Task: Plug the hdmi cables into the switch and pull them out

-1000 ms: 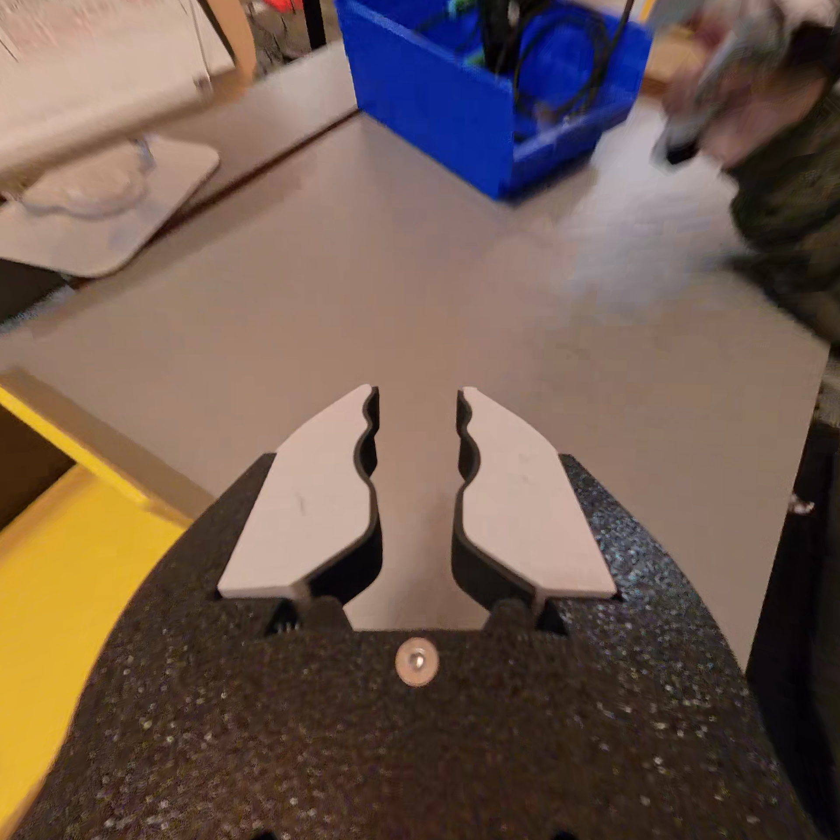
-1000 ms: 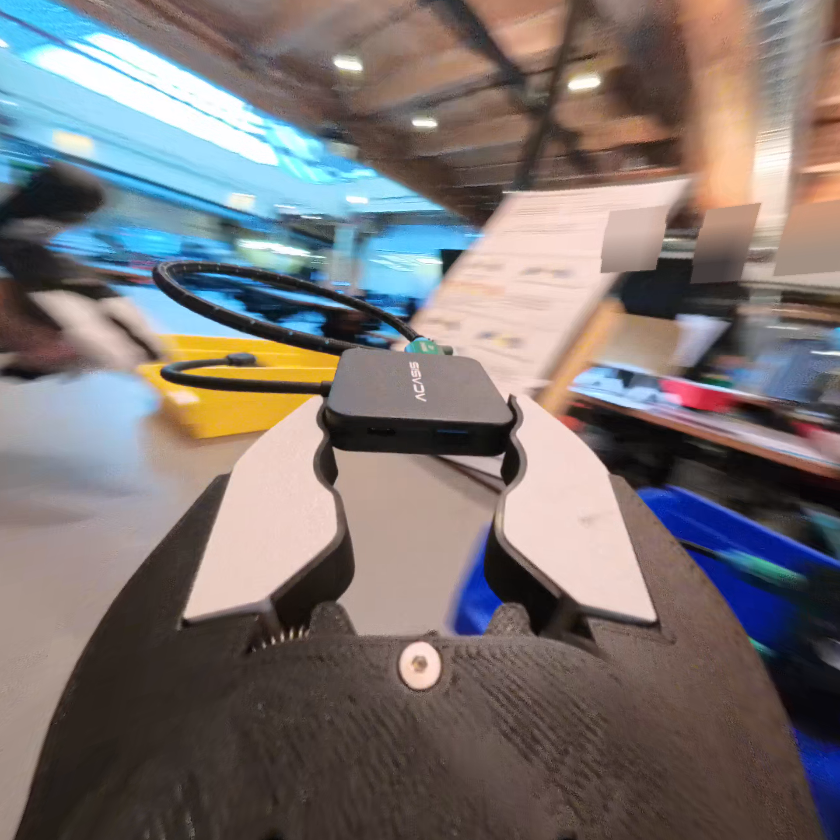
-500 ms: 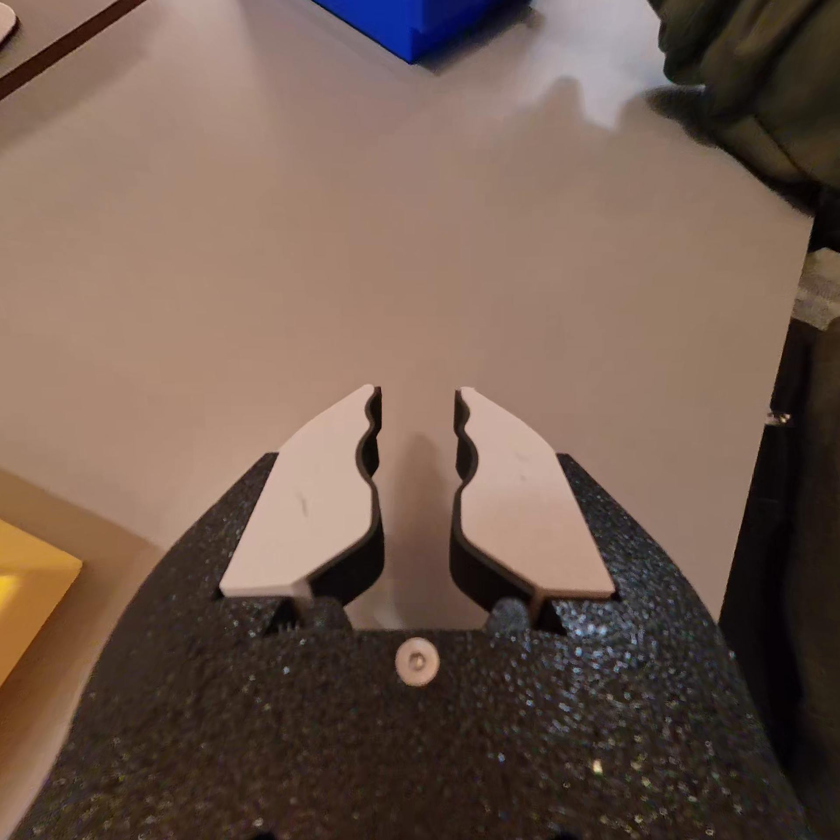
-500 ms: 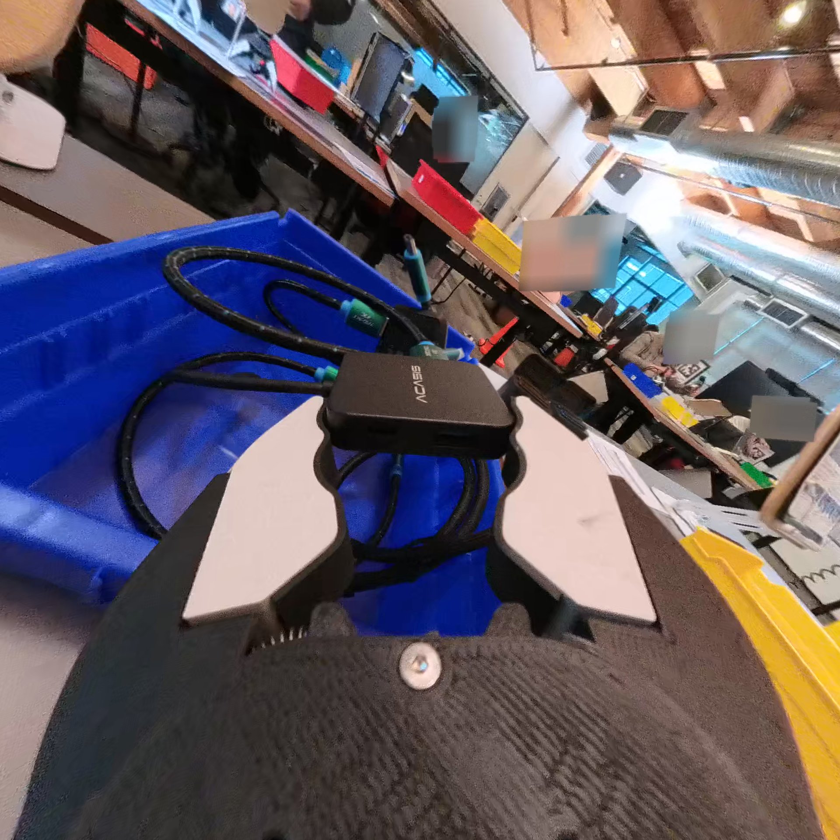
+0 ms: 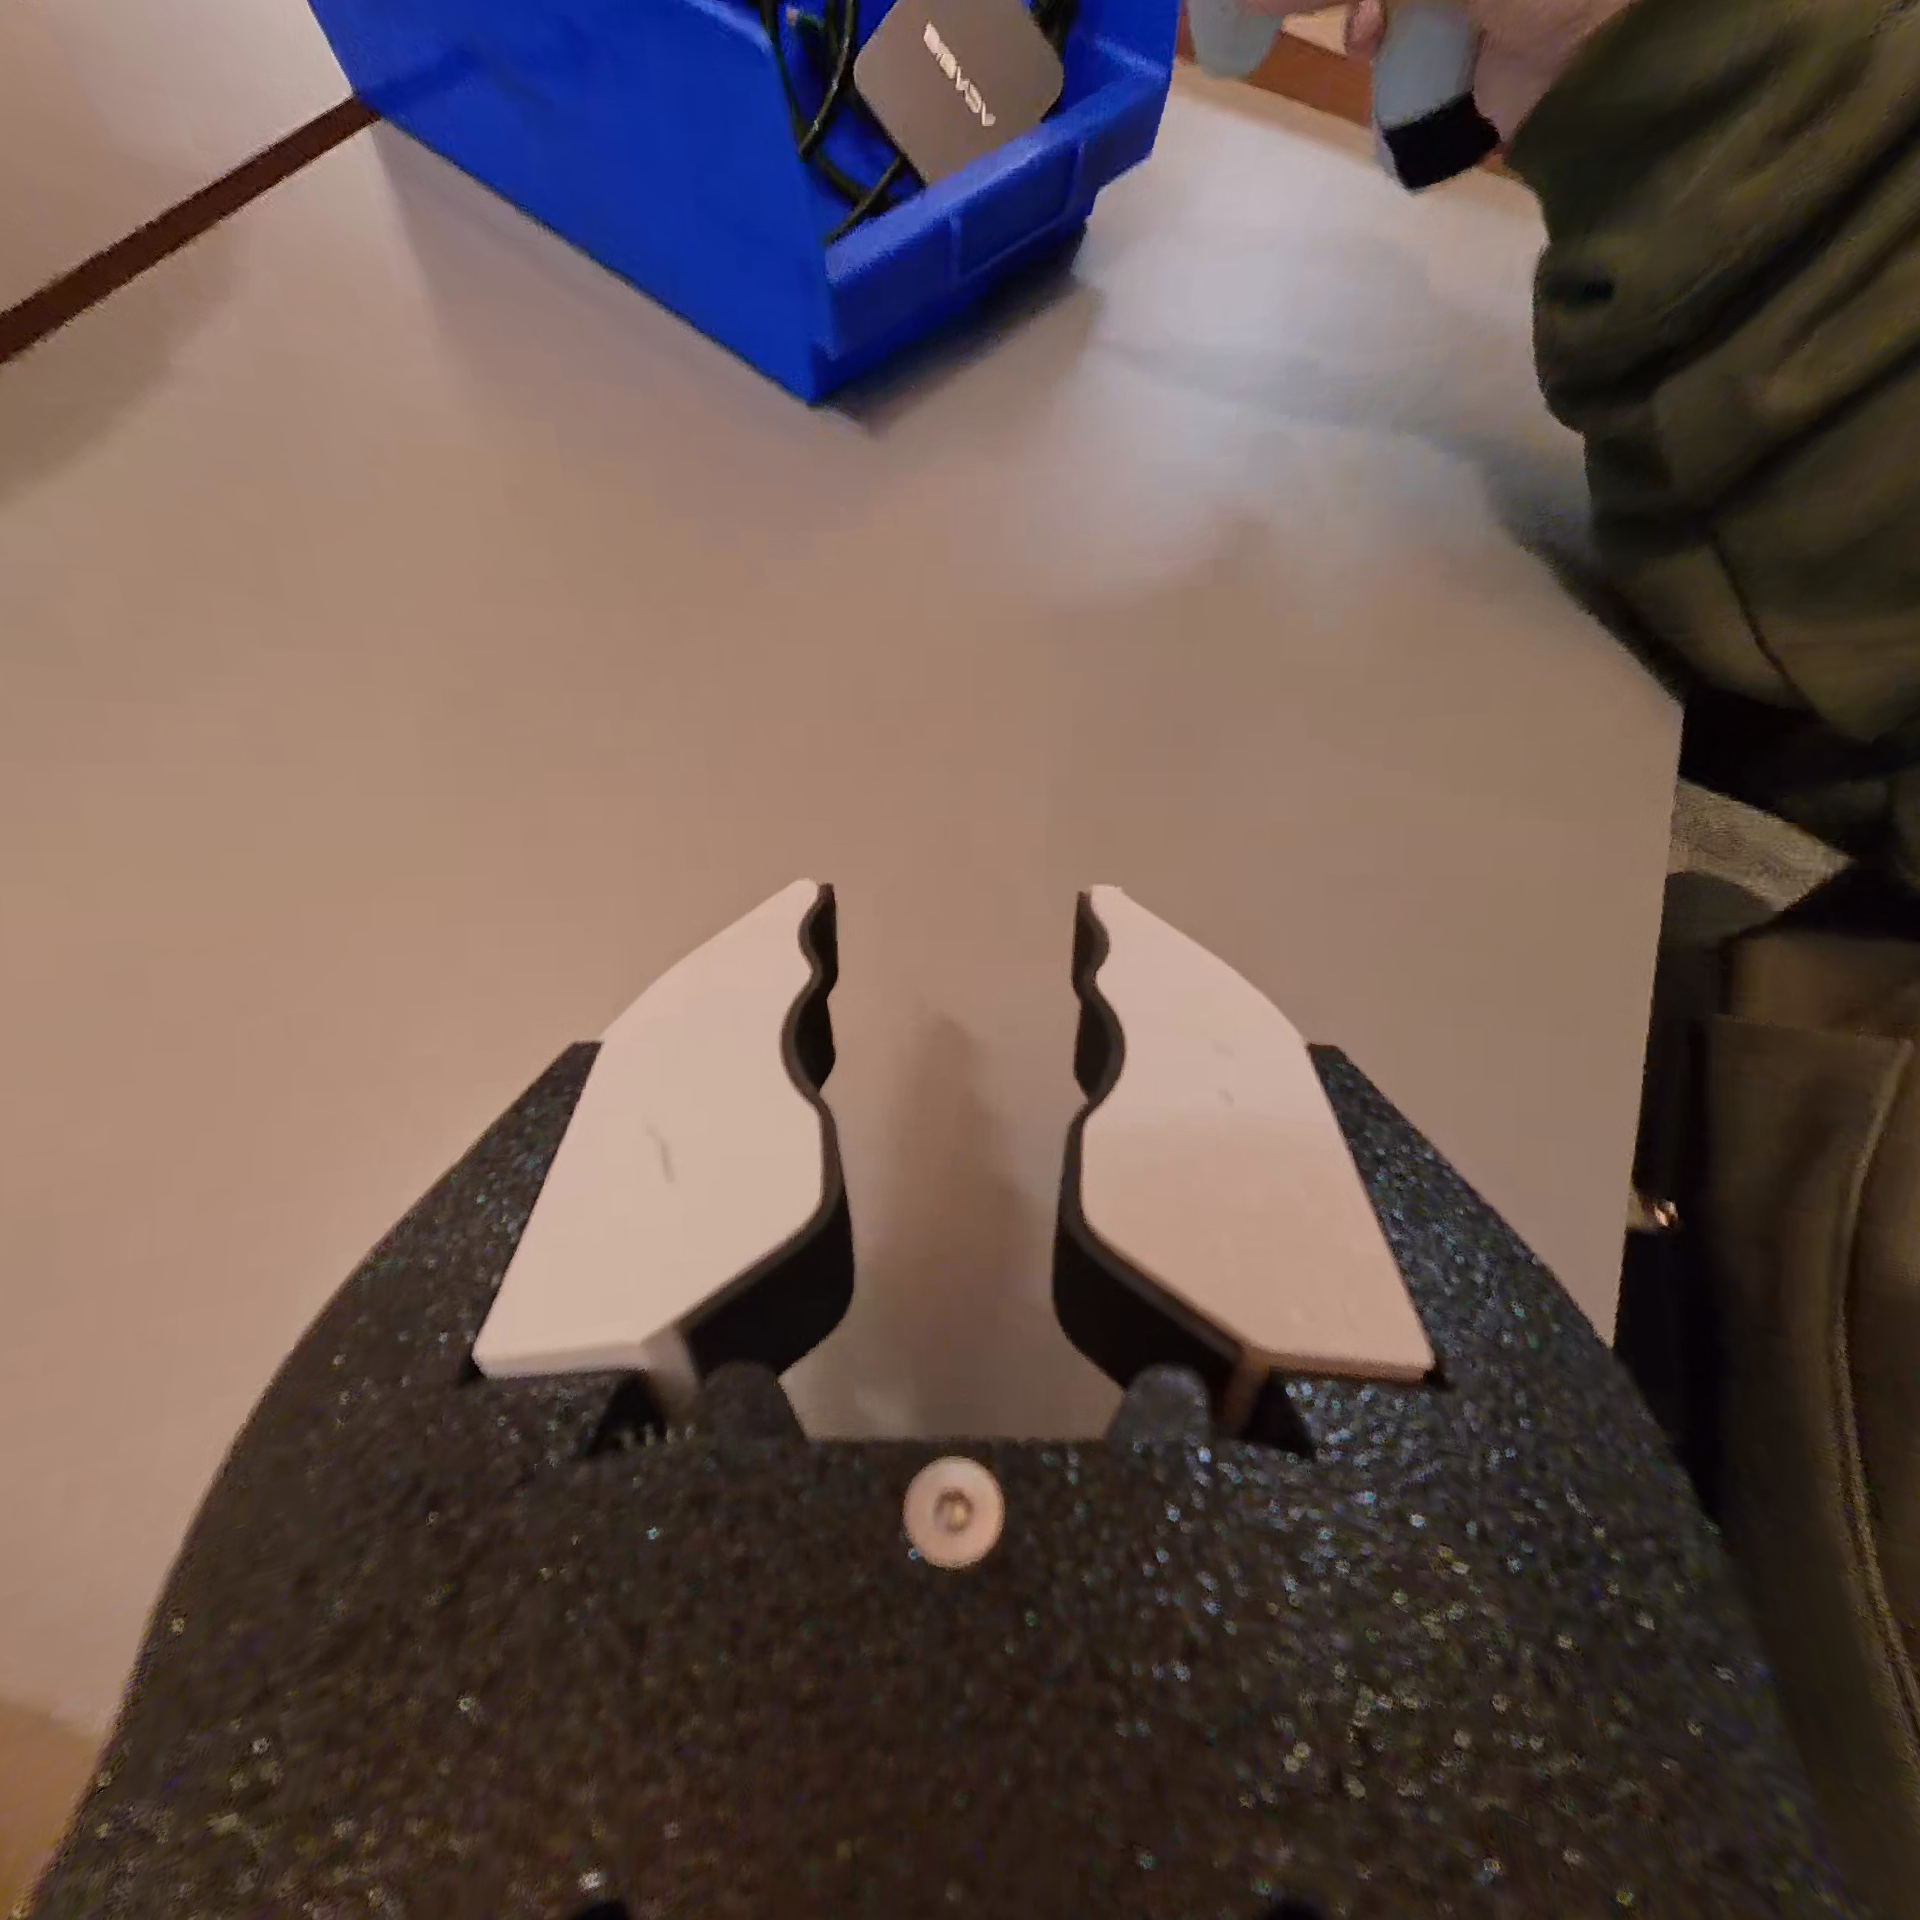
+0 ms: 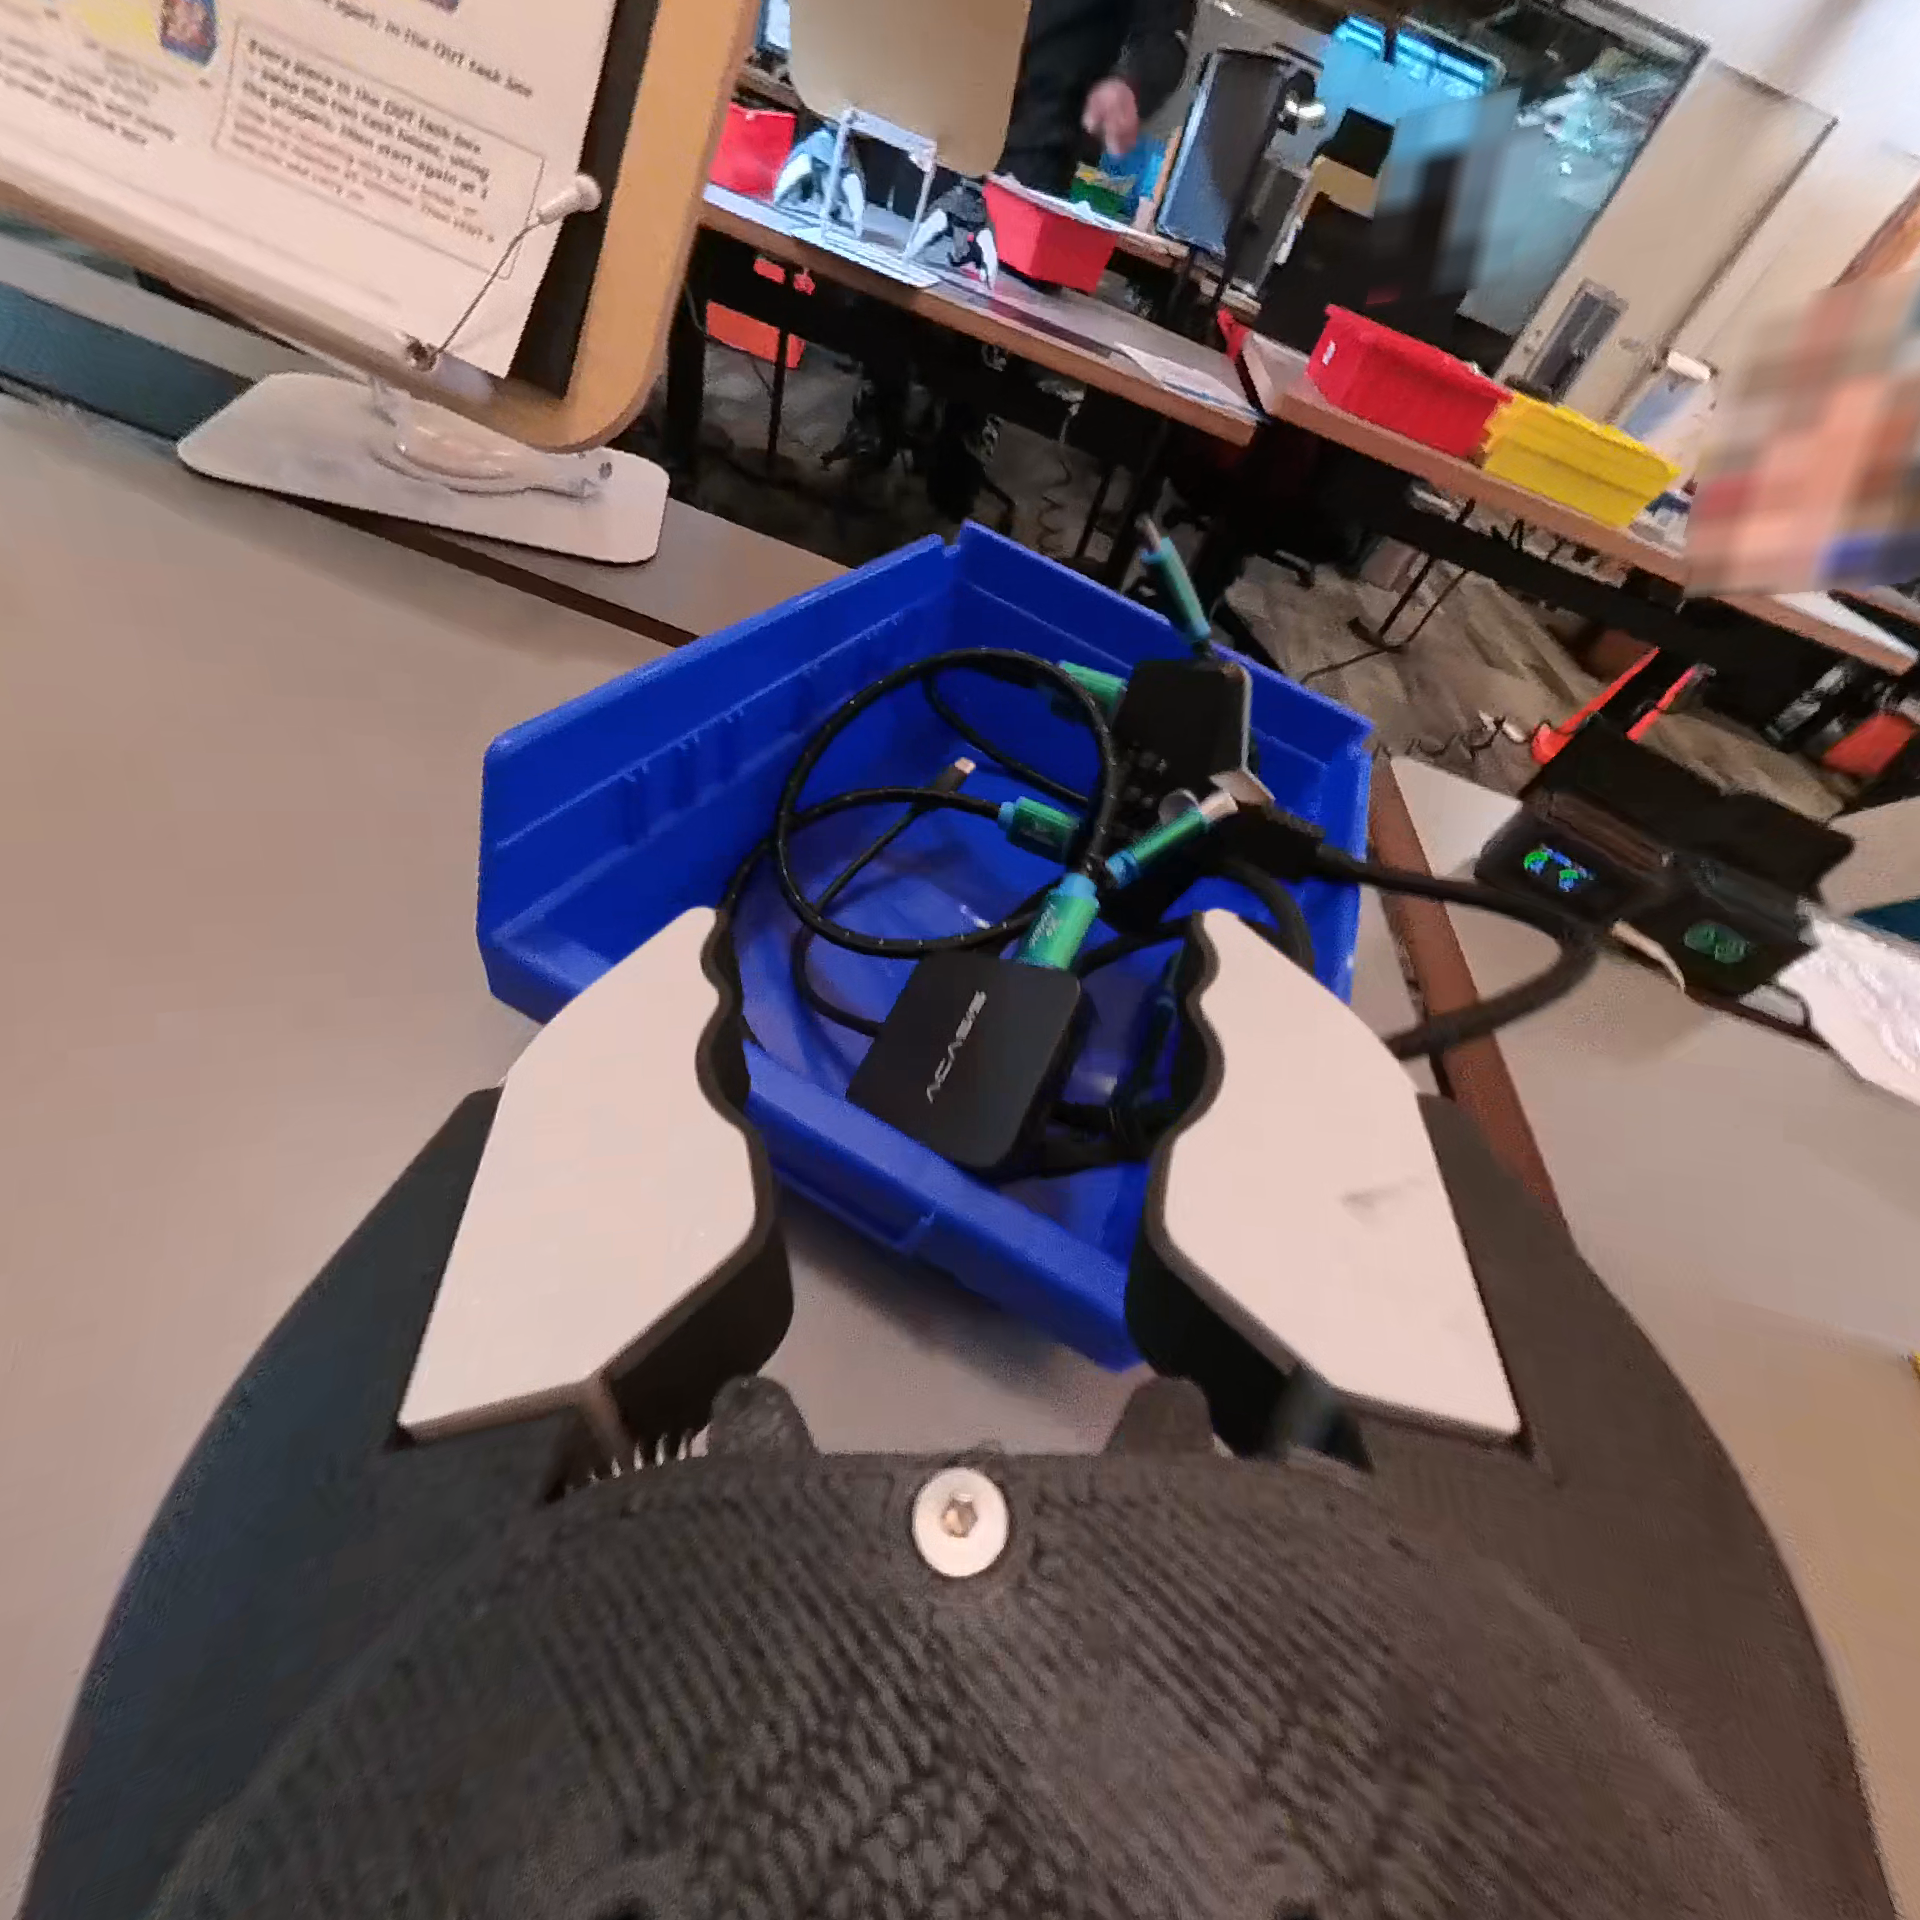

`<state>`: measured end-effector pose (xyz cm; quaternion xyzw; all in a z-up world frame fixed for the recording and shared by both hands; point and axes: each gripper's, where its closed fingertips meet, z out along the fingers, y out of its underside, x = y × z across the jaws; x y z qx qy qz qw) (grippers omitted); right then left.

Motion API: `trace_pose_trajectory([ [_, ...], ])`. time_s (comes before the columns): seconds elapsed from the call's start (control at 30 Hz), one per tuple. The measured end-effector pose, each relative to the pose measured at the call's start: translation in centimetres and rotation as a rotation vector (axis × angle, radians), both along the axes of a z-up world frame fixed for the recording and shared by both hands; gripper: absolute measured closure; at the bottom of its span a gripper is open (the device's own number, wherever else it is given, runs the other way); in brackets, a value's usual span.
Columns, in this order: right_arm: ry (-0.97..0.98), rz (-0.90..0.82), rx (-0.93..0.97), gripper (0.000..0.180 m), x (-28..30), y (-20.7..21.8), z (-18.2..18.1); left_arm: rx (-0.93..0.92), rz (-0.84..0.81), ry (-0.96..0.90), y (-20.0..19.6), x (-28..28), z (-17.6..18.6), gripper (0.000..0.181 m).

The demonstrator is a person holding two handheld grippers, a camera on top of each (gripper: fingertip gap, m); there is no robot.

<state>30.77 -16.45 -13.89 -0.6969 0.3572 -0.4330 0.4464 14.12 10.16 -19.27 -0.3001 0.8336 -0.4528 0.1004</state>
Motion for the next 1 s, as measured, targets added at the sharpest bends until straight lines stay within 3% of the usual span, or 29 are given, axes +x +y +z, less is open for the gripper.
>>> trace_pose_trajectory([
  [0.03,0.013,-0.016,0.019,0.099,-0.4,-0.6,-0.1,-0.007,0.007,-0.005,-0.8,0.7,0.4,0.137],
  [0.27,-0.008,-0.171,0.101,0.106,-1.3,-5.2,1.2,-0.065,0.217,0.039,-7.0,9.8,3.0,0.108],
  [0.47,-0.024,-0.147,0.179,0.112,-1.2,-5.2,1.4,-0.043,0.329,0.112,-13.9,18.1,3.8,0.095],
  [0.73,-0.036,-0.132,0.132,0.116,-1.5,-5.4,2.1,0.198,0.444,0.15,-17.1,25.0,-2.2,0.116],
  [0.83,-0.031,-0.156,0.118,0.116,-1.5,-6.2,2.1,0.314,0.476,0.088,-16.2,26.3,-3.6,0.14],
  [0.9,-0.028,-0.148,0.154,0.117,-1.5,-6.3,2.1,0.316,0.468,0.08,-16.5,26.7,-4.0,0.147],
  [0.93,-0.025,-0.145,0.17,0.118,-1.5,-6.3,2.1,0.31,0.466,0.091,-16.6,26.8,-4.0,0.159],
  [1.0,-0.024,-0.137,0.18,0.118,-1.5,-6.3,2.2,0.291,0.463,0.102,-16.5,27.3,-4.0,0.163],
])
